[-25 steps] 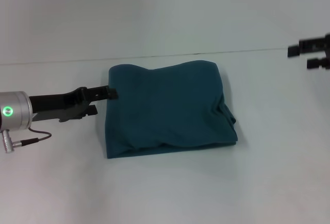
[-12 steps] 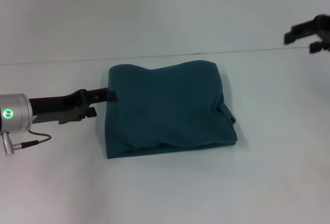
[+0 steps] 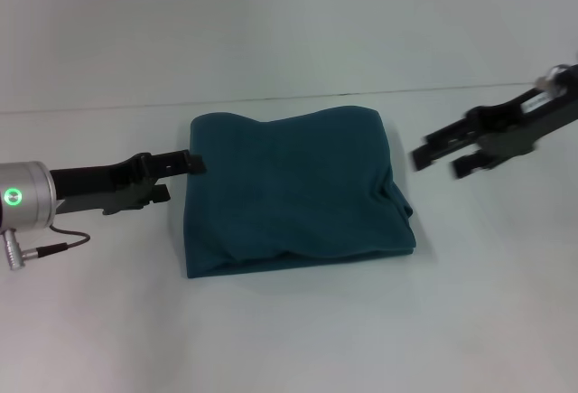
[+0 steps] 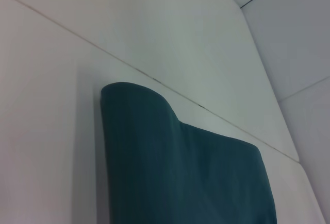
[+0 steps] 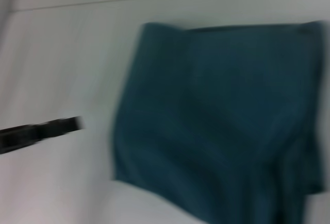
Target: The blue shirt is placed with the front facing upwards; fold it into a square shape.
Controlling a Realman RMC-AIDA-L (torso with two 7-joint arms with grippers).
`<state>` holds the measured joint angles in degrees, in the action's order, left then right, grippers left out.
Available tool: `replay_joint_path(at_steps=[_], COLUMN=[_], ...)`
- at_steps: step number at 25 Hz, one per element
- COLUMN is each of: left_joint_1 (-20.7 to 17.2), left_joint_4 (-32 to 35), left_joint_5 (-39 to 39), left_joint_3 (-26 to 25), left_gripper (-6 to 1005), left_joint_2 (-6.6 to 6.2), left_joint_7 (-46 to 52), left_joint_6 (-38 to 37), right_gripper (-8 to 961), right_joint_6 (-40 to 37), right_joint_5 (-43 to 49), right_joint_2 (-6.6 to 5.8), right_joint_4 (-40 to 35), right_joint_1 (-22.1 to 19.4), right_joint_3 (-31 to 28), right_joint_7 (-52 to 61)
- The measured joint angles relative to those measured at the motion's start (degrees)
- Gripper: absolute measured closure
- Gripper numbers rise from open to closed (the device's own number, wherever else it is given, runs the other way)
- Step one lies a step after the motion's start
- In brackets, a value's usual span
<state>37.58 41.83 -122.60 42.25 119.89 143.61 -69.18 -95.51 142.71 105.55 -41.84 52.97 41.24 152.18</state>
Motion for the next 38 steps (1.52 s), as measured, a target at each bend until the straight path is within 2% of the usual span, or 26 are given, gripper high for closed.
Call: replay_joint_path(at_steps=[3, 9, 14, 20, 23, 28, 34, 38], left_joint_1=[-0.01, -0.10, -0.16, -0.48, -0.50, -0.50, -0.39, -0.01], left_joint_4=[0.01, 0.00, 0.00, -0.07, -0.09, -0.09, -0.18, -0.32], left_joint_5=[0.06, 0.85, 0.90, 0.90, 0.90, 0.89, 0.74, -0.17], left_joint_3=[-0.06, -0.17, -0.34, -0.94, -0.95, -1.11, -1.32, -0.79], left_gripper=[91, 91, 91, 92, 92, 92, 92, 92], left_joint_2=[0.00, 0.06, 0.08, 0.17, 0.17, 0.17, 0.12, -0.08], left_joint_7=[0.00, -0.18, -0.22, -0.31, -0.33, -0.35, -0.27, 0.87], left_joint_6=[0.18, 0.84, 1.25, 1.58, 1.60, 1.68, 1.66, 1.26], right_gripper=[69, 69, 69, 69, 69, 69, 69, 68], right_joint_6=[2.00, 12.41, 17.98, 20.11, 20.42, 20.18, 16.02, 12.28], right_joint_5=[-3.56, -3.74, -3.60, -2.19, 1.94, 5.35, -0.17, -2.61], right_joint_2=[1.41, 6.32, 7.70, 7.98, 7.84, 7.02, 6.16, 4.79], right_joint_4=[2.97, 7.39, 11.49, 12.83, 11.42, 7.34, 0.53, -1.84], right_joint_1=[0.32, 1.05, 2.63, 3.01, 2.71, 1.03, -1.88, -2.62], right_joint_3=[0.17, 2.73, 5.71, 9.16, 9.63, 9.22, 8.87, 8.20], right_joint_7=[-0.92, -1.35, -1.37, 0.24, 2.49, 5.00, 4.99, 4.85])
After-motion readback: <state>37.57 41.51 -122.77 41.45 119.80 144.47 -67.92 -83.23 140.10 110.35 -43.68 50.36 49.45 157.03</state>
